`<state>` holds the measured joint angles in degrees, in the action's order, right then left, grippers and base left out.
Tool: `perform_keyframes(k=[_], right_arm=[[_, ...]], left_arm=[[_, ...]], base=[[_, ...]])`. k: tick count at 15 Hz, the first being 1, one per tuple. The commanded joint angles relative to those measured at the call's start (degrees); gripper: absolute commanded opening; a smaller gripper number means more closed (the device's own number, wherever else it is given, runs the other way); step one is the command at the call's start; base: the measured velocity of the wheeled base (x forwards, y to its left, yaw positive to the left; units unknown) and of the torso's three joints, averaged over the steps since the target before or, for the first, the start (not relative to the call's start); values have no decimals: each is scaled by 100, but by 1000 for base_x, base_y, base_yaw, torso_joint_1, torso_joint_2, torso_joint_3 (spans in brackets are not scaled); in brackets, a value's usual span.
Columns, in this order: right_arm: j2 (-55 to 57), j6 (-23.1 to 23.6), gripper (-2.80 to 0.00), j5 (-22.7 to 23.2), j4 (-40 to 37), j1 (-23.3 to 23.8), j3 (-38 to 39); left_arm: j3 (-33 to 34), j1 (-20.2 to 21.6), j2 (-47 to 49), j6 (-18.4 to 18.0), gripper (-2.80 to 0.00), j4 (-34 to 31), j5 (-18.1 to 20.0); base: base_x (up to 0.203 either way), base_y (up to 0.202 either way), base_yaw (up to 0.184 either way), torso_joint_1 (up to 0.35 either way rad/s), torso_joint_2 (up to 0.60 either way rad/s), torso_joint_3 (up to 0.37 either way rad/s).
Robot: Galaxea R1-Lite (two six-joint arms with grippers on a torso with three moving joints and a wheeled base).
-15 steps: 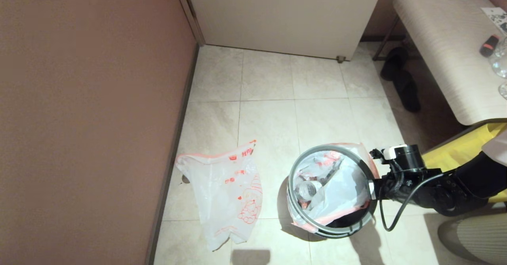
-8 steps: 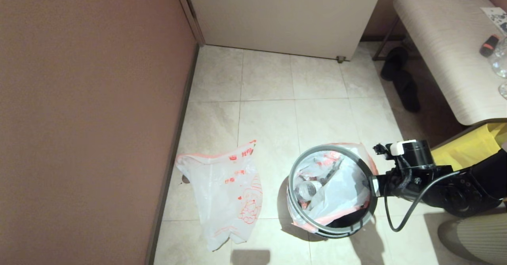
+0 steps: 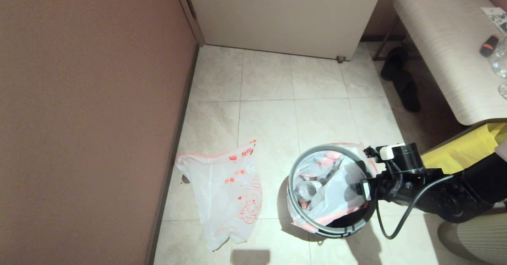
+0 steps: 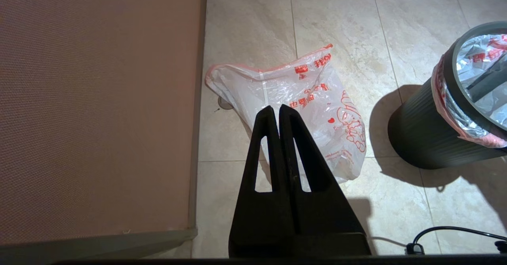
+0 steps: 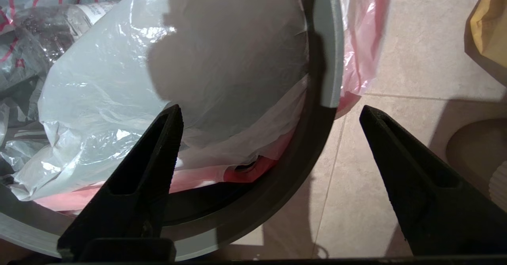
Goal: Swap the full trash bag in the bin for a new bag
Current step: Place the trash can ring on the floor
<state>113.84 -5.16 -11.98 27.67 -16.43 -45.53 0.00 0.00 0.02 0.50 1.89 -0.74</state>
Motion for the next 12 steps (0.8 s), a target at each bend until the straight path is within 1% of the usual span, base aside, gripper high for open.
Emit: perform_keyframes(k=[1, 3, 6, 8, 9, 12], right_arm=[[63, -2, 0, -7, 19, -53, -2], [300, -10, 0, -14, 62, -46, -32], [603, -4, 0, -8, 513, -45, -39], [693, -2, 0, -6, 599, -49, -61], [684, -2, -280, -6, 608, -45, -70], [521, -2, -280, 1, 643, 24, -79]], left_arm=[[0, 0, -2, 3, -280, 4, -5], [0, 0, -2, 3, -280, 4, 3], [0, 0, -2, 3, -280, 4, 0], [0, 0, -2, 3, -280, 4, 4], [0, 0, -2, 3, -280, 4, -5], [0, 0, -2, 3, -280, 4, -4]], base=[[0, 0, 0, 0, 0, 0], [0, 0, 0, 0, 0, 0], [0, 0, 0, 0, 0, 0], [0, 0, 0, 0, 0, 0], [0, 0, 0, 0, 0, 0], [0, 0, 0, 0, 0, 0]])
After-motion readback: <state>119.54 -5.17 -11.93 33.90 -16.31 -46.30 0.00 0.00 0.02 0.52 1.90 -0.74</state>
